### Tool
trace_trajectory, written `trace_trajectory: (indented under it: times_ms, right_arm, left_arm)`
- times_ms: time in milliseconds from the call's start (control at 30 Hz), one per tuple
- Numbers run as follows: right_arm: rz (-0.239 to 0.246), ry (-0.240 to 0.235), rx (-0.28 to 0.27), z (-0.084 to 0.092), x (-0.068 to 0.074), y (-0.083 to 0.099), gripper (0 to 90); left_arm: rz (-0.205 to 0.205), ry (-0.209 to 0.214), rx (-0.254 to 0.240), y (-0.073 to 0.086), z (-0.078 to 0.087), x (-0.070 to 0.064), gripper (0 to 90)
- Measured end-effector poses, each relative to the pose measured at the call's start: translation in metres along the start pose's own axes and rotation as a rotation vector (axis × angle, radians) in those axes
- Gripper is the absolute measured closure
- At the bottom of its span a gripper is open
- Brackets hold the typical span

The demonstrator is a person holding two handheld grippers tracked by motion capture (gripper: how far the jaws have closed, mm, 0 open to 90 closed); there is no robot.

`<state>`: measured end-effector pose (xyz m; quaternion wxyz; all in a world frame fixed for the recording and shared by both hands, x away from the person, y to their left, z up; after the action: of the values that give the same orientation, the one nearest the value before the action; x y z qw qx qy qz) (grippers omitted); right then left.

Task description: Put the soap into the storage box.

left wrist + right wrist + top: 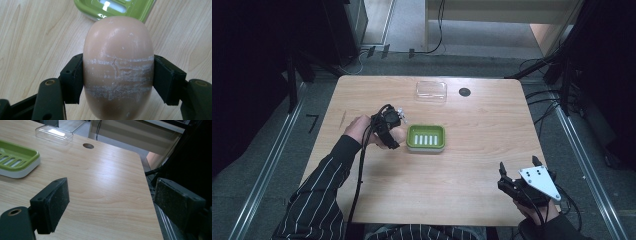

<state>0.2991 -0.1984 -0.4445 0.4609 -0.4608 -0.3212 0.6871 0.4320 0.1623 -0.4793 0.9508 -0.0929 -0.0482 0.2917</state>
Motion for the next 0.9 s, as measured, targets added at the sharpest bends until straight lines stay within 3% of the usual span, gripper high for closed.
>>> trace_trajectory:
  times_ms: [900]
  right_arm:
    - [-0.008,0.019,0.011,0.006,-0.006,0.006,13.6]
  left_arm:
    - [-0.055,-0.001,-0.038,-0.023,0.005,-0.003,33.6]
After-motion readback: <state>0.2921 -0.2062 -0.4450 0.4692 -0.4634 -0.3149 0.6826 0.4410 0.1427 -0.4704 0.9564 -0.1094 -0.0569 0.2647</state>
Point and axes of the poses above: each handheld gripper's, and its own axes: z roughly backward along the jaws, y roughly out of its underside, x roughly to its left, the point moved 9 cm from there along -z, roughly forward along the jaws, and after that the axes turned 9 degrees about z, right-handed, at the moved point
